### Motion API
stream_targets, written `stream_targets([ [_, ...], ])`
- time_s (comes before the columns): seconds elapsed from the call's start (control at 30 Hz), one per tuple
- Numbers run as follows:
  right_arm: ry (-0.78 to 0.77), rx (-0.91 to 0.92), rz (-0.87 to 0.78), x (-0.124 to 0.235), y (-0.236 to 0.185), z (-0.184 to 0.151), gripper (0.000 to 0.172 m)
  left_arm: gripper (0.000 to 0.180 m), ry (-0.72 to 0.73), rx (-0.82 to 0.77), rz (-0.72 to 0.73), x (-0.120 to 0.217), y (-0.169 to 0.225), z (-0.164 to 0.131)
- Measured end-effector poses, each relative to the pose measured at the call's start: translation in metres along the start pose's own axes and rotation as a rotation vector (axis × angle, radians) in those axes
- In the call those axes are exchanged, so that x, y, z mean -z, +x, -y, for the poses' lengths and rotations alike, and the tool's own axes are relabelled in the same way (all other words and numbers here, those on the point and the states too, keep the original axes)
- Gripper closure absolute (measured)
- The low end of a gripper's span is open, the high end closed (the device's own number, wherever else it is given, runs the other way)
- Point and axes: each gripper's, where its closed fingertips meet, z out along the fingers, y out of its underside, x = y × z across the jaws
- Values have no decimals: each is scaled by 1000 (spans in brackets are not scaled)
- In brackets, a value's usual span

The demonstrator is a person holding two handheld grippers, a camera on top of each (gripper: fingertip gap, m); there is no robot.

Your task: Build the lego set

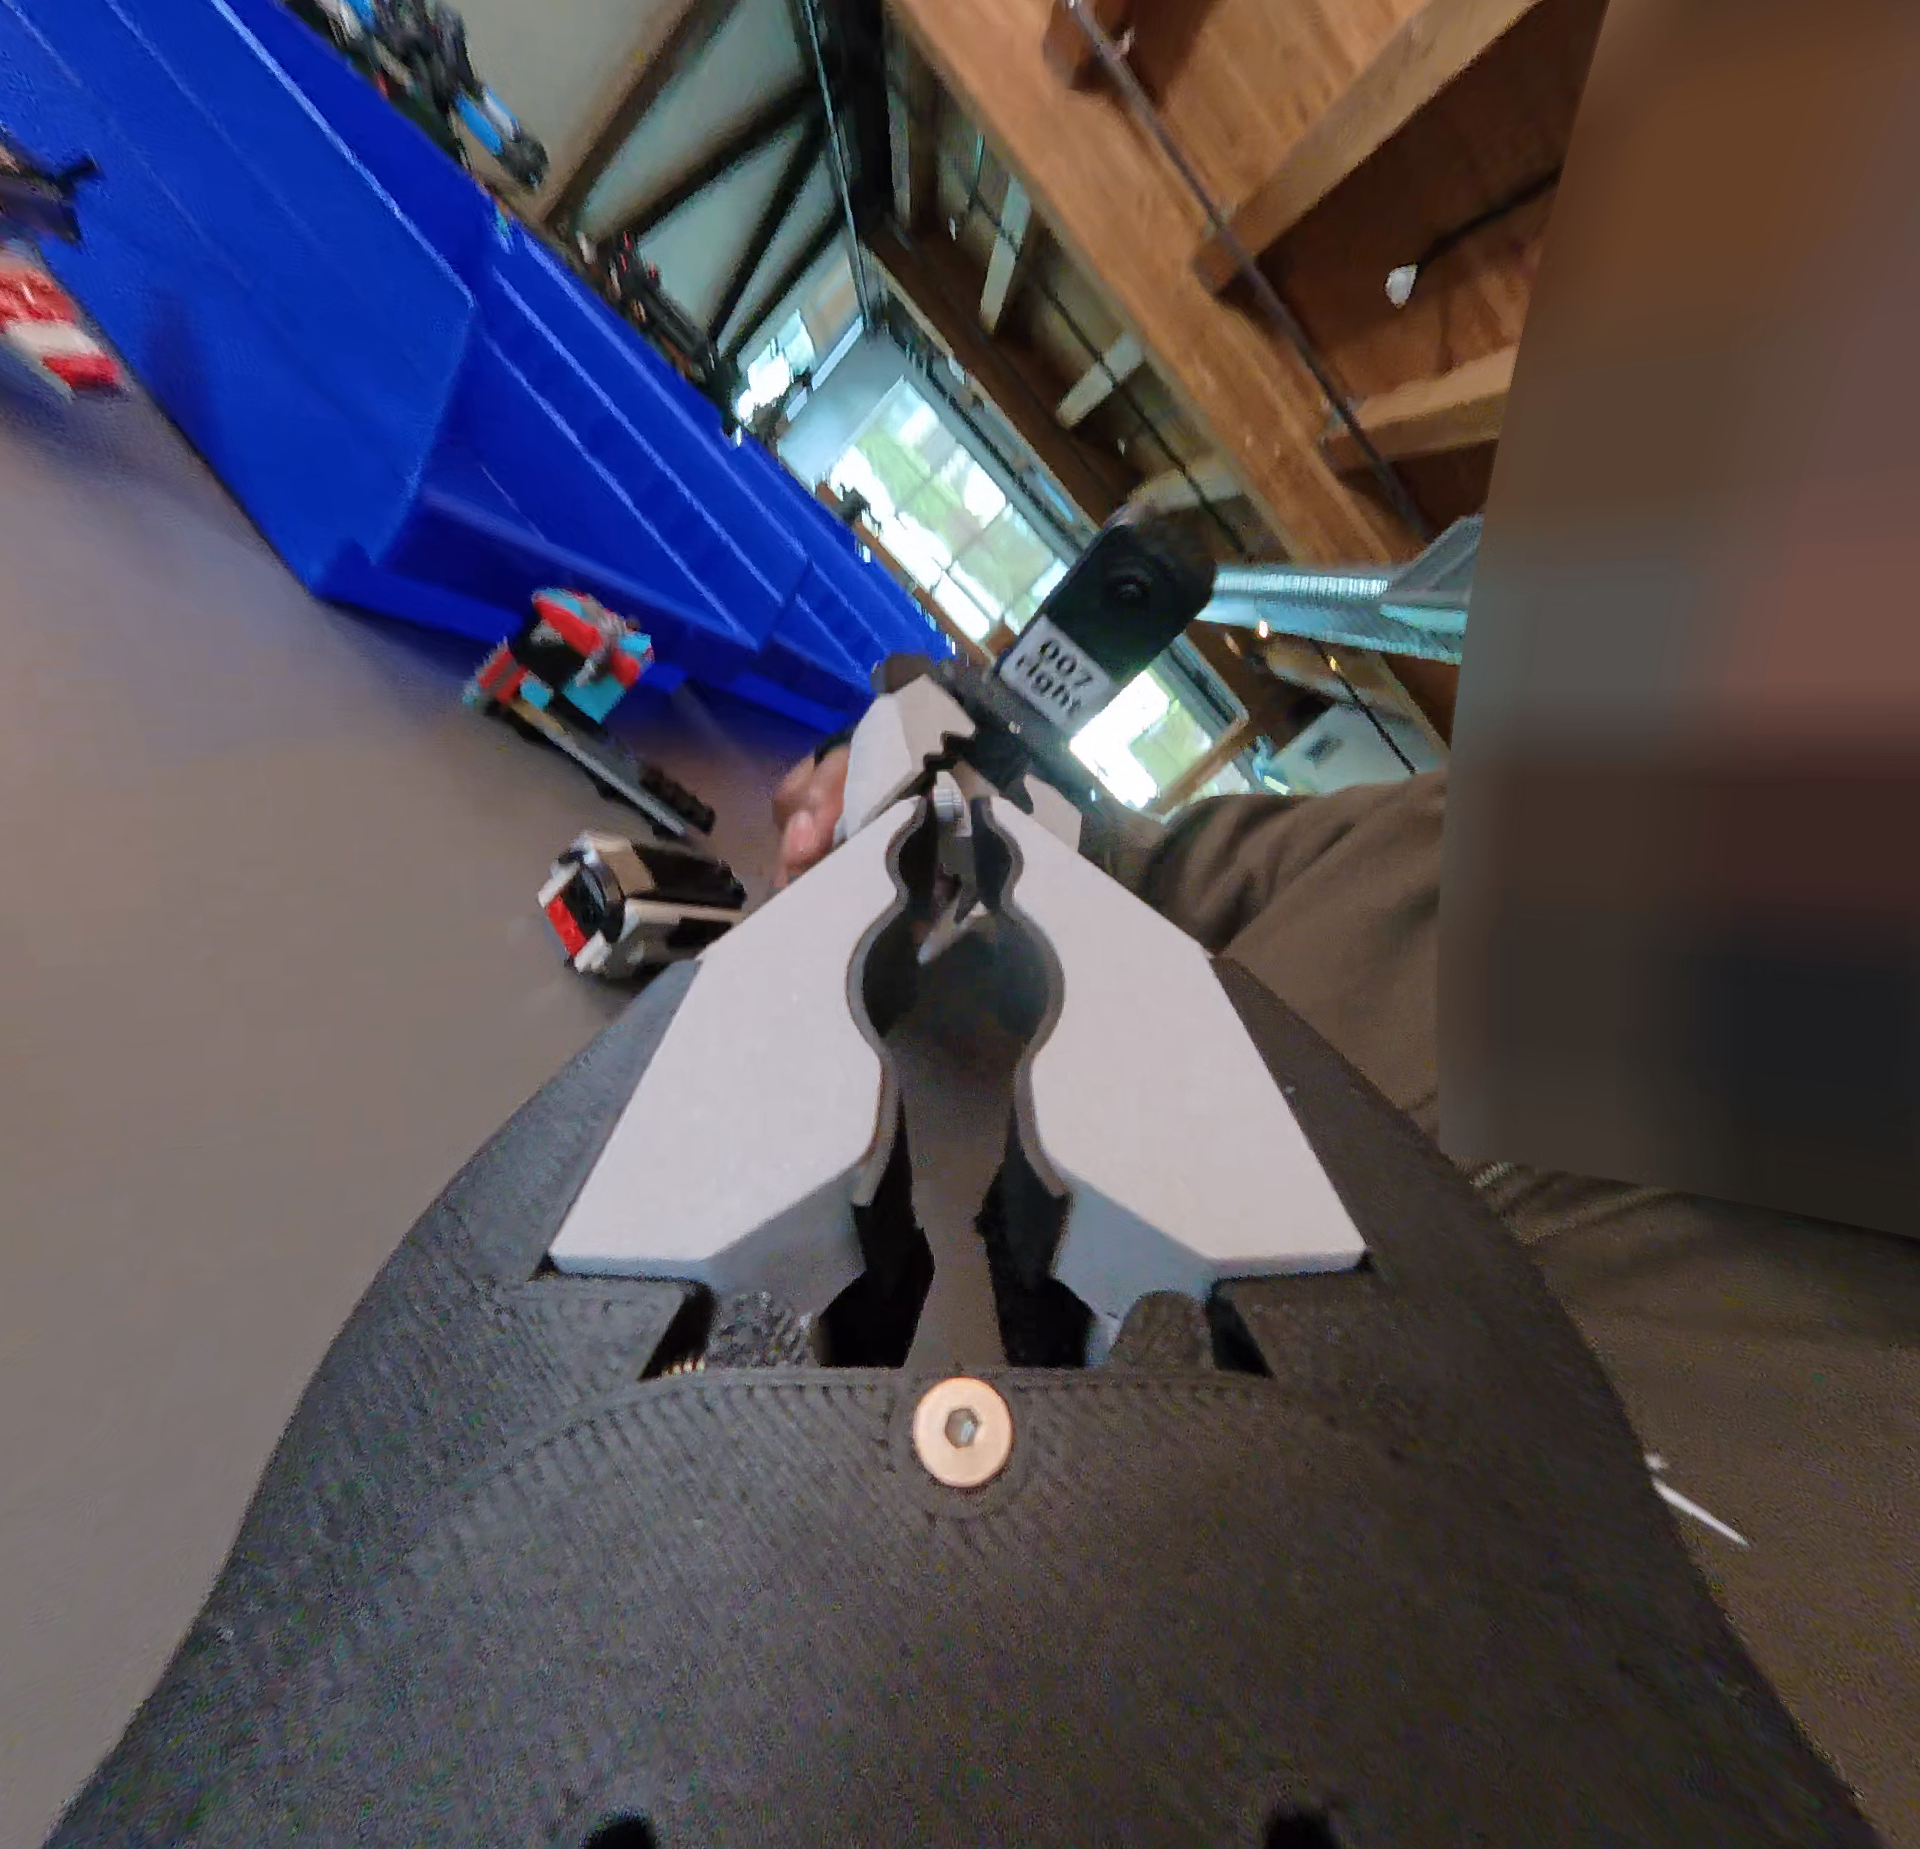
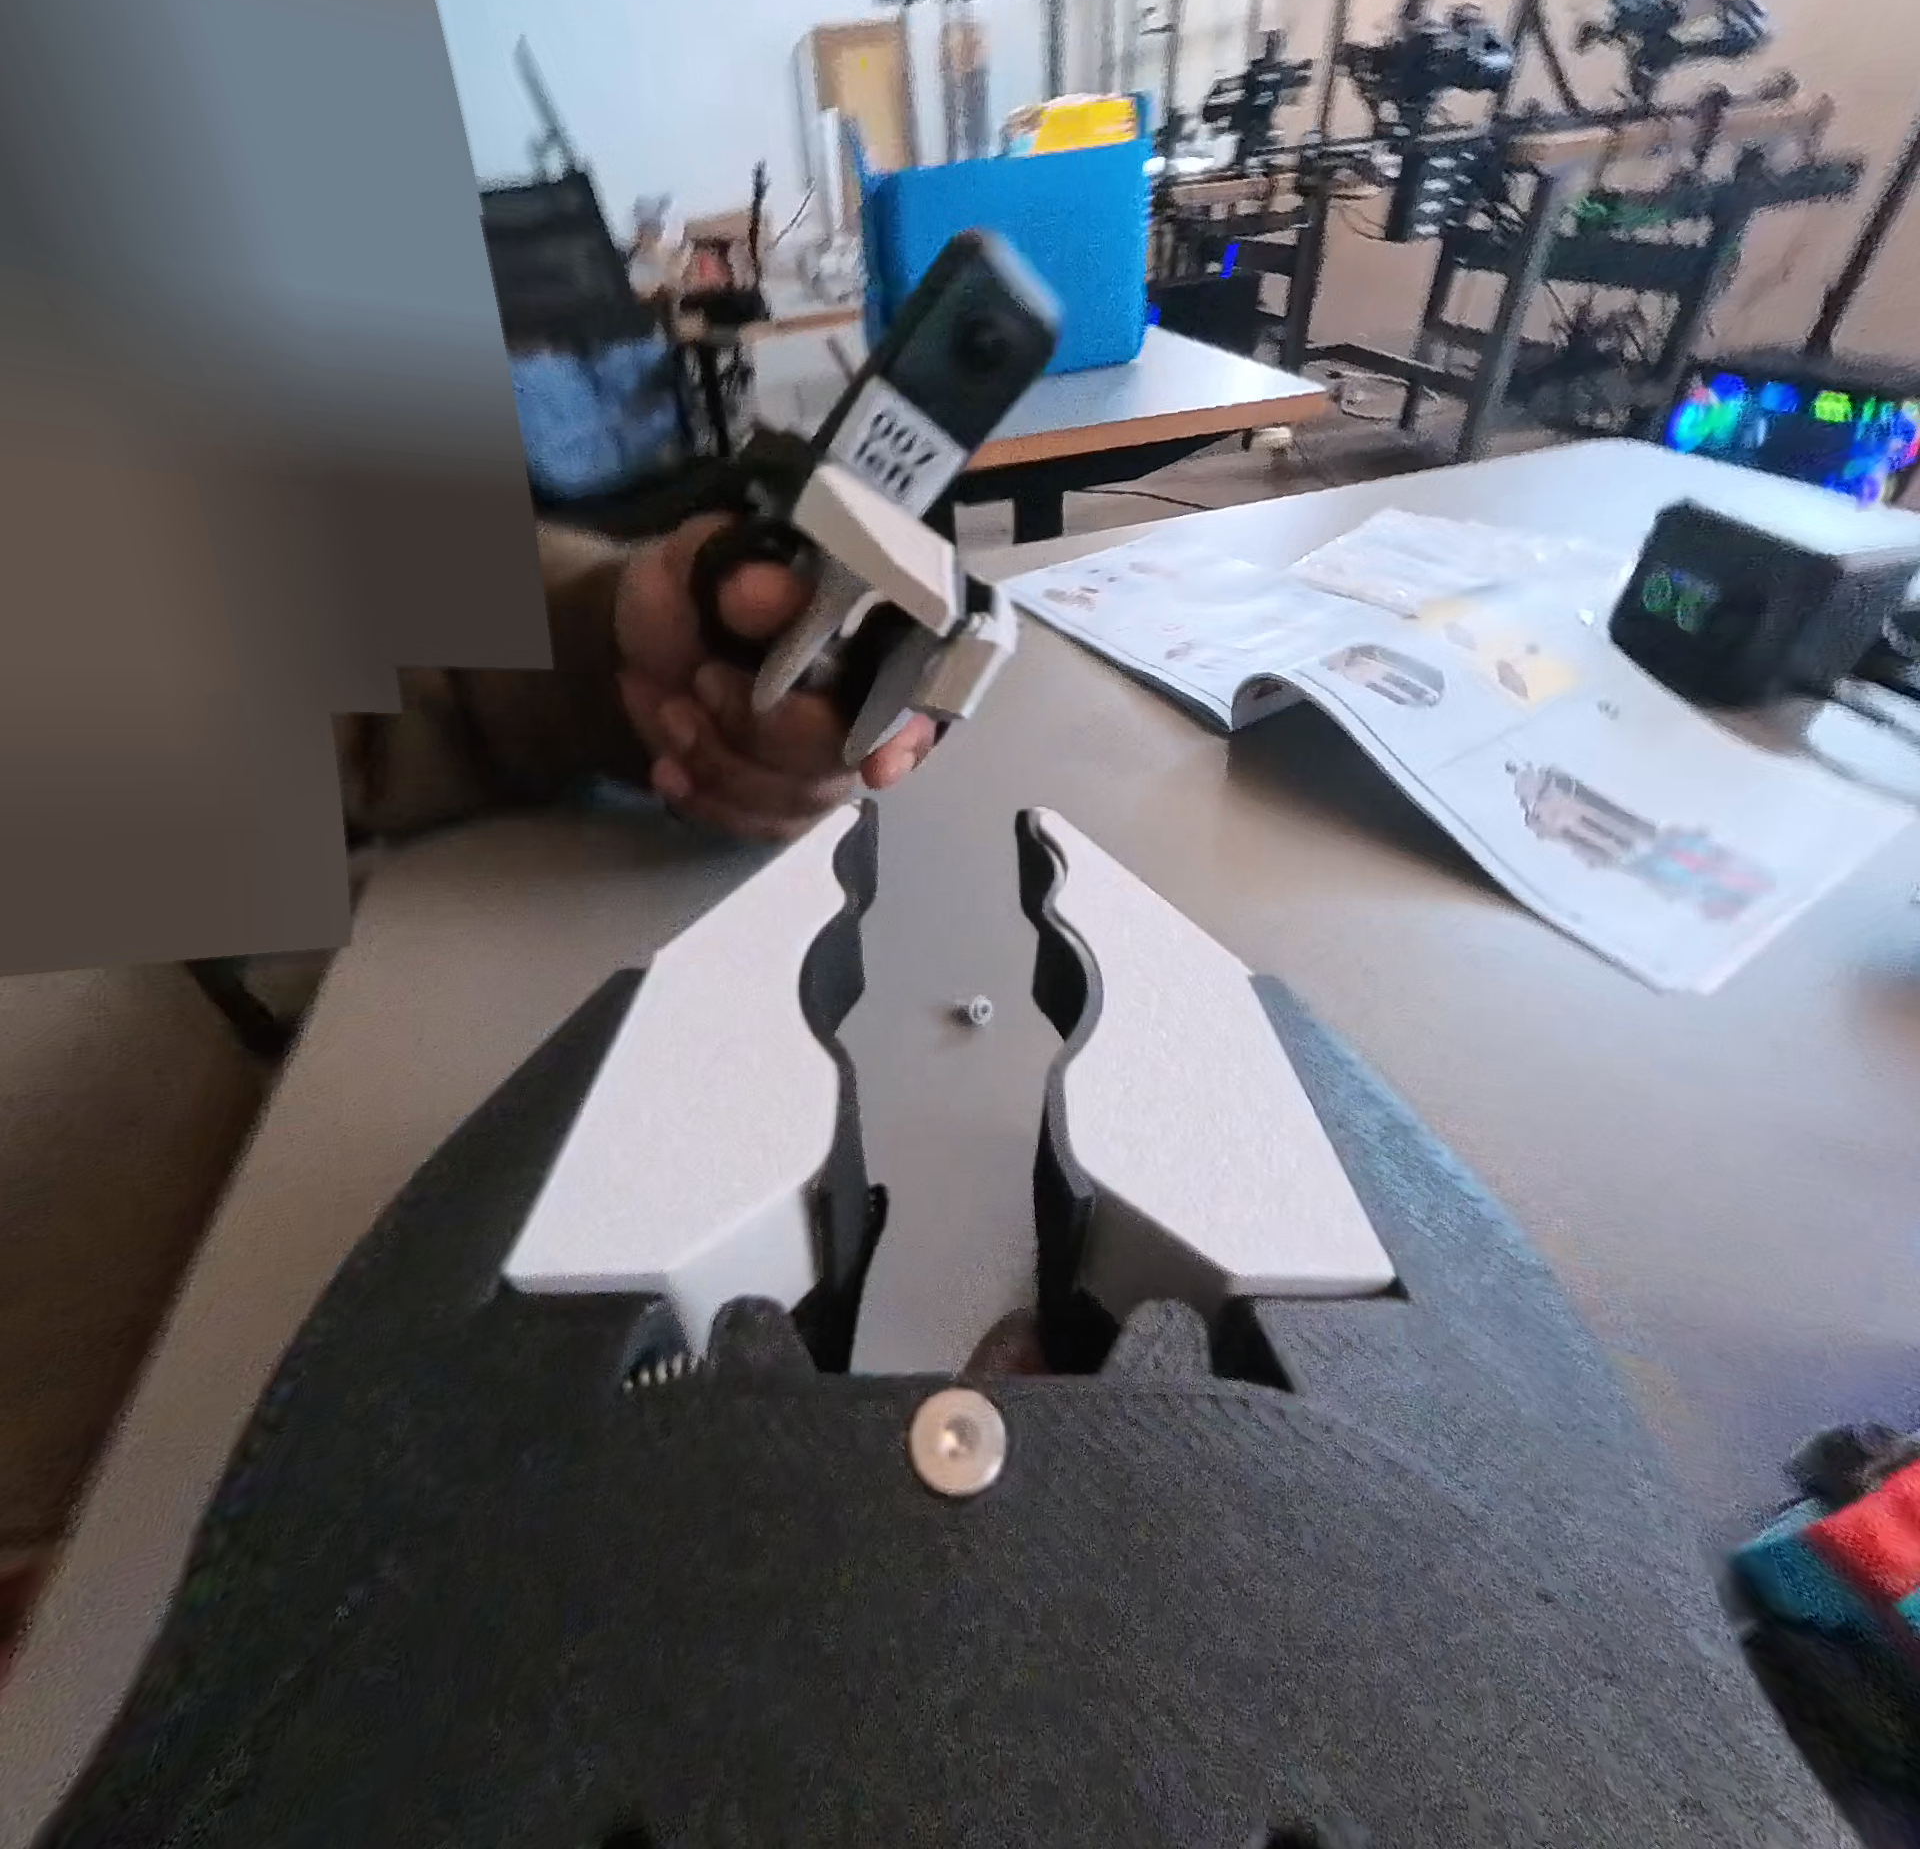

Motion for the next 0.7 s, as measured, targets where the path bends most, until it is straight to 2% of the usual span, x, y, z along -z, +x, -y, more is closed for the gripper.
stream_targets([
  [0.13, 93, -241, -23, 4, 7, 9, 141, 174, 133, -34, -30, -14, 9, 9],
  [0.33, 243, -481, 12, 16, 11, 25, 138, 174, 218, -113, -28, -24, 12, 13],
  [0.5, 283, -556, 38, 16, 9, 26, 136, 173, 322, -78, -39, -21, 9, 24],
  [0.7, 327, -578, 66, 20, 7, 32, 137, 173, 296, -117, -45, -38, 14, 14],
])
